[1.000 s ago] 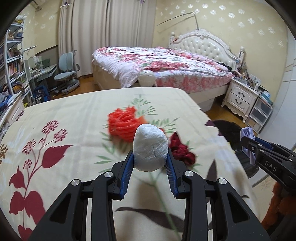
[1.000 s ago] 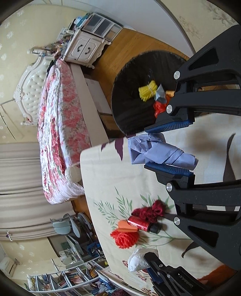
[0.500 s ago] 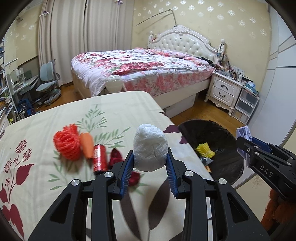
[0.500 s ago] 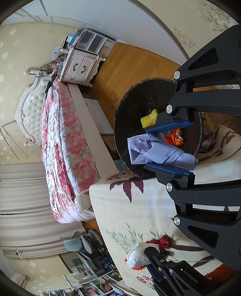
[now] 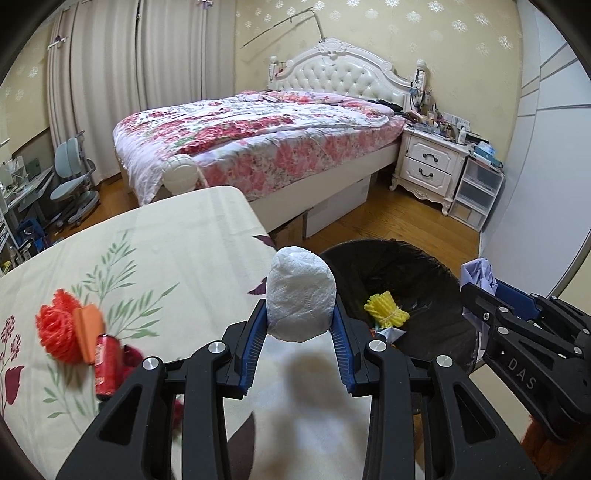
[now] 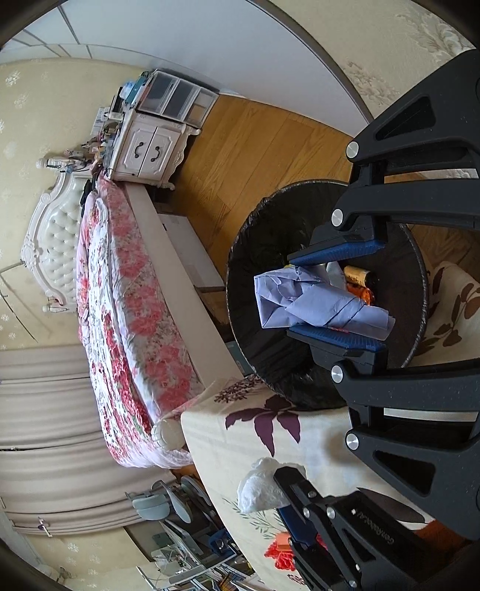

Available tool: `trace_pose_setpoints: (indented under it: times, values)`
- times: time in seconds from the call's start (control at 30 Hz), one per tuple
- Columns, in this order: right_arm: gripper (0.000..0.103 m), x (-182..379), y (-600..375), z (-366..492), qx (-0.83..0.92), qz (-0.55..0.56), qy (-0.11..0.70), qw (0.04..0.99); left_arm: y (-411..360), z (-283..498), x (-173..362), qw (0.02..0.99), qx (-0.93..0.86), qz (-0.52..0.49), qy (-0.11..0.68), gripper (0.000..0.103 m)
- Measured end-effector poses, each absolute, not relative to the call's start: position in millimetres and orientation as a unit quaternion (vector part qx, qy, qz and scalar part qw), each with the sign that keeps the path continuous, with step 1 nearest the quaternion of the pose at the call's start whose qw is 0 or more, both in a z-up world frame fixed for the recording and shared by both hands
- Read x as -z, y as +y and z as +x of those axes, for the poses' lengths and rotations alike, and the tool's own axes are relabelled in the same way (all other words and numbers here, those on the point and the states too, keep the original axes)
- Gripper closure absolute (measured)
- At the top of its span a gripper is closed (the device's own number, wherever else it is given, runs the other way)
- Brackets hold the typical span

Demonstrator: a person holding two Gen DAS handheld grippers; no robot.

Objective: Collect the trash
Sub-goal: 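Carry the white bag and blue cloth over the bin and release both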

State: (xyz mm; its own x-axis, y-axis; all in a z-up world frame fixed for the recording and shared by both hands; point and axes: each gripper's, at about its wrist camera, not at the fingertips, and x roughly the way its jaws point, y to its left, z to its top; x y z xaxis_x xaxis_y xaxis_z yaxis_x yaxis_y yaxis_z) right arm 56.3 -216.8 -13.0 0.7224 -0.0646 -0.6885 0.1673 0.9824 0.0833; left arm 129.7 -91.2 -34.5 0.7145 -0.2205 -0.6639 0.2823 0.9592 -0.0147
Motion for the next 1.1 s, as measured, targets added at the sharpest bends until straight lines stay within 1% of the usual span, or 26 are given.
trace_pose_setpoints:
  times: [0.23, 0.53, 0.6, 0.67, 0.7, 0.73, 0.77, 0.8, 0.87, 0.93, 1.0, 1.07, 1.1]
  values:
    - [0.070, 21.7, -229.4, 67.8, 0.073, 0.074, 0.376, 0.921, -111.2, 152.0, 49.6, 0.918, 0.138, 0.059, 0.368, 0.067]
    - [0.070, 31.7, -242.8, 74.7, 0.083, 0.084, 0.385, 0.915, -129.2, 166.2, 56.5, 0.914, 0.143, 0.074, 0.371, 0.066]
    - [0.069, 33.3, -244.1, 75.9, 0.085, 0.084, 0.386, 0.915, -130.0, 167.7, 57.2, 0.915, 0.143, 0.073, 0.372, 0.062]
    - [0.069, 34.3, -244.3, 77.7, 0.088, 0.083, 0.384, 0.915, -130.2, 167.4, 57.5, 0.914, 0.141, 0.073, 0.373, 0.051]
    - [0.068, 34.9, -244.1, 77.9, 0.089, 0.082, 0.384, 0.915, -129.9, 166.8, 57.4, 0.915, 0.140, 0.074, 0.371, 0.048]
    - [0.066, 35.2, -244.1, 78.2, 0.091, 0.082, 0.384, 0.915, -129.6, 166.8, 57.1, 0.916, 0.139, 0.075, 0.369, 0.044]
    - [0.058, 35.2, -244.6, 78.2, 0.093, 0.081, 0.382, 0.916, -129.8, 166.2, 56.8, 0.916, 0.139, 0.077, 0.368, 0.042]
    - [0.055, 35.1, -244.7, 77.6, 0.095, 0.080, 0.380, 0.917, -129.7, 165.8, 56.4, 0.916, 0.138, 0.079, 0.367, 0.039]
    - [0.055, 34.2, -245.1, 77.0, 0.099, 0.077, 0.378, 0.917, -127.7, 164.5, 55.0, 0.918, 0.135, 0.079, 0.364, 0.030]
    - [0.052, 32.9, -246.0, 75.0, 0.104, 0.078, 0.375, 0.918, -124.8, 163.6, 52.9, 0.921, 0.128, 0.077, 0.361, 0.027]
    - [0.044, 31.8, -247.0, 73.0, 0.108, 0.079, 0.372, 0.919, -122.4, 163.9, 50.8, 0.922, 0.122, 0.073, 0.360, 0.025]
    - [0.042, 30.7, -247.9, 71.3, 0.111, 0.077, 0.370, 0.919, -119.1, 162.1, 48.3, 0.925, 0.114, 0.073, 0.354, 0.022]
    - [0.038, 30.0, -247.5, 69.9, 0.111, 0.075, 0.370, 0.919, -117.3, 160.8, 47.0, 0.926, 0.112, 0.074, 0.352, 0.022]
